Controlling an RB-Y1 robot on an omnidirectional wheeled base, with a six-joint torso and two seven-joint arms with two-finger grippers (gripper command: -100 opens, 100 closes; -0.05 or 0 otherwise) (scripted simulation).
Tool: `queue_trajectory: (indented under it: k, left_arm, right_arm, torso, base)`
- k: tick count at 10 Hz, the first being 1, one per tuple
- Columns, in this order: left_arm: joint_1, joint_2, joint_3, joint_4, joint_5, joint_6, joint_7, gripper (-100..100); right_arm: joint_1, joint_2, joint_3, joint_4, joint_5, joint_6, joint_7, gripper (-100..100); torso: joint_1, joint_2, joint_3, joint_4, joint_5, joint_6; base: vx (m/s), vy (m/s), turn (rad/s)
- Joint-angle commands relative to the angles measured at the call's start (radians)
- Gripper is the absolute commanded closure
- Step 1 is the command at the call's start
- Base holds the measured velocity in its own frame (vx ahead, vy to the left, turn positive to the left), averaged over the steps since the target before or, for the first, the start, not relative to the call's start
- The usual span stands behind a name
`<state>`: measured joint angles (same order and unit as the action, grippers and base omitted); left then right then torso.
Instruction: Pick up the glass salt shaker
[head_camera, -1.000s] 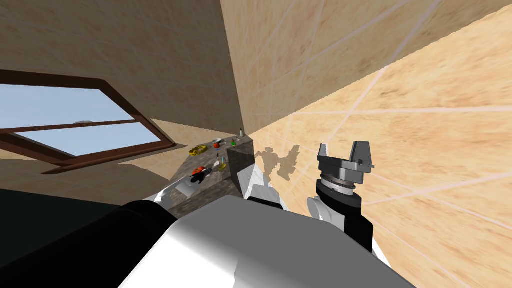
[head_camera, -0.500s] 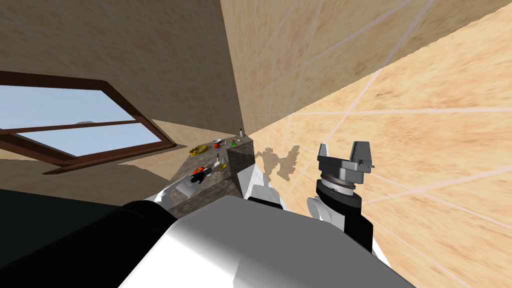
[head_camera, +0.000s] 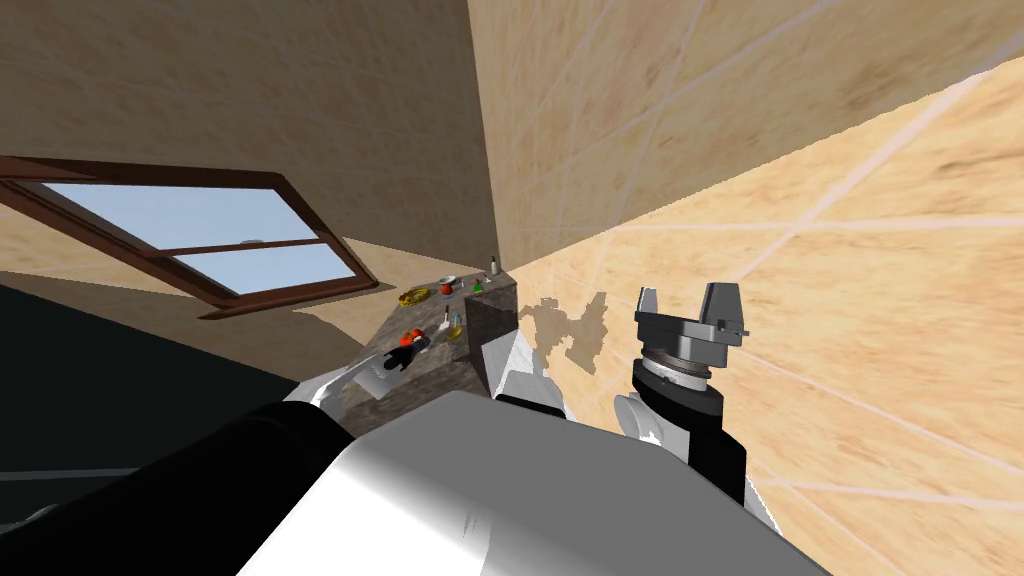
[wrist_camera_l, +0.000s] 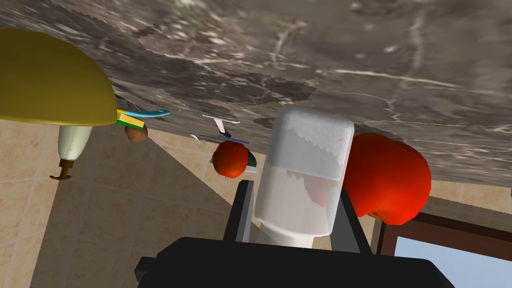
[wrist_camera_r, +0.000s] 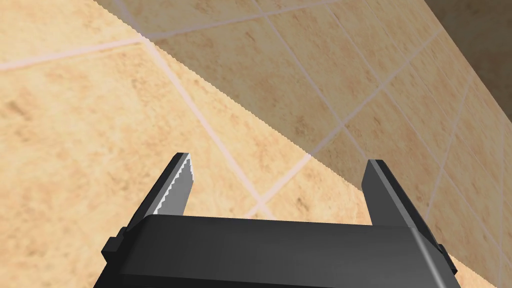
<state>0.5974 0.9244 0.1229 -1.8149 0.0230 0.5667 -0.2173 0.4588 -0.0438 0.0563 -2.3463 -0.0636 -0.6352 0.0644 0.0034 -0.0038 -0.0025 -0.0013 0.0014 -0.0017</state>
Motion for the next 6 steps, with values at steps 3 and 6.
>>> queue_trajectory:
  k: [3,6]
  left_arm:
    - [0.034,-0.006,-0.015,-0.108,-0.025,0.025,-0.009,100]
    - [0.042,-0.008,-0.016,-0.124,-0.028,0.027,-0.01,0]
  right_arm:
    - [0.0,0.0,0.0,0.0,0.0,0.0,0.0,0]
    - [0.0,0.0,0.0,0.0,0.0,0.0,0.0,0]
  torso:
    - [-0.001,0.001,0.0,0.0,0.0,0.0]
    - [0.0,0.002,0.001,0.001,0.0,0.001]
  base:
    - [0.08,0.016,0.193]
    - [0.043,0.007,0.075]
